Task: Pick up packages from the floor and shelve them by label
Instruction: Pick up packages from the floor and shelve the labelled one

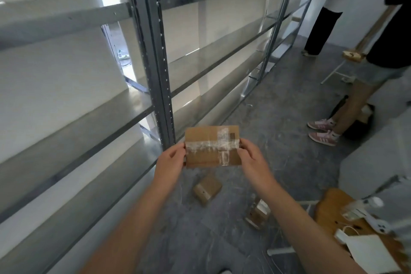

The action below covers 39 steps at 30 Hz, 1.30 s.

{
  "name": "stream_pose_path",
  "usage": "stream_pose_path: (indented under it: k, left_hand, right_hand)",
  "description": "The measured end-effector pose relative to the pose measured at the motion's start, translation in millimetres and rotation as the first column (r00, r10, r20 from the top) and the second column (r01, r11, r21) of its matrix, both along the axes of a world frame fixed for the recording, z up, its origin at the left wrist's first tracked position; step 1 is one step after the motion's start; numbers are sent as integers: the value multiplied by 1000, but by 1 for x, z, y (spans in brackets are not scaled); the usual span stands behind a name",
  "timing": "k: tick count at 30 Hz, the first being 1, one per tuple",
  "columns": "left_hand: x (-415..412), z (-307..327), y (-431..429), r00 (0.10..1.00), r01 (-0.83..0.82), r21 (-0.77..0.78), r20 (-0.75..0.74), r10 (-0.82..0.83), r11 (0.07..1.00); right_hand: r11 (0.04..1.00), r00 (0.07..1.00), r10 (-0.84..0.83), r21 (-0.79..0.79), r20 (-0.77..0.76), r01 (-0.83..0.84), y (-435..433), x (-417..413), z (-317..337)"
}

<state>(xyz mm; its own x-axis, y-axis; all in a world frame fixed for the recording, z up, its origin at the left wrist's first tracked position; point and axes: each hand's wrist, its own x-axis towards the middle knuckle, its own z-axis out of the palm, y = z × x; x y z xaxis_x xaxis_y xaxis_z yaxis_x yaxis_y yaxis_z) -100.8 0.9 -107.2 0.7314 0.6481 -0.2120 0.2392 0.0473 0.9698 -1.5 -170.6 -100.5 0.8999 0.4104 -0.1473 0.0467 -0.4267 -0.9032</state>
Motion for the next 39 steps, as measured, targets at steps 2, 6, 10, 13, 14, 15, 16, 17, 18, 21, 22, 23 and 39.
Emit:
stream_pose_path:
  k: [2, 6, 10, 13, 14, 15, 16, 17, 18, 21, 22, 23, 39]
  left_hand:
    - [-20, 4, -6, 1000, -21, -28, 19, 21, 999]
    - [-43, 8, -13, 994, -68, -134, 71, 78, 989]
    - [-54, 15, -20, 982, -120, -203, 118, 146, 972]
    - [-66, 17, -28, 974, -152, -215, 131, 182, 965]
    - [-70, 18, -30, 971, -162, -218, 137, 194, 962]
    - [-73, 18, -29, 968, -179, -225, 136, 212, 958]
    - [-76, 16, -27, 967, -189, -212, 128, 219, 959]
    - [-79, 13, -25, 968, -203, -184, 113, 225, 962]
    - [-81, 9, -21, 969, -213, -143, 99, 228, 967]
    - [-89, 7, -19, 963, -256, -71, 73, 261, 964]
    - [-91, 6, -19, 960, -262, -63, 81, 267, 963]
    - [-92, 6, -20, 959, -265, -56, 89, 270, 962]
    - [-120, -10, -18, 972, -146, -212, 149, 179, 966]
  right_hand:
    - [999, 1000, -5, 44, -20, 6, -8, -20, 7]
    - [989, 982, -117, 77, -149, 130, -17, -35, 7]
    - [924, 896, -160, 256, -415, 283, -19, -36, 8]
    - [893, 876, -152, 317, -458, 320, -21, -38, 13]
    - [878, 871, -153, 341, -467, 337, -21, -38, 12]
    - [871, 866, -160, 344, -474, 349, -21, -40, 14]
    - [868, 866, -157, 351, -475, 351, -19, -41, 13]
    - [875, 873, -139, 355, -467, 329, -19, -43, 11]
    - [879, 882, -118, 364, -455, 306, -18, -46, 9]
    - [897, 904, -78, 366, -420, 247, -13, -55, 8]
    - [900, 911, -70, 368, -407, 234, -13, -57, 7]
    - [906, 917, -60, 365, -395, 217, -12, -59, 8]
    - [945, 984, 103, 322, -146, -52, -14, -72, 29]
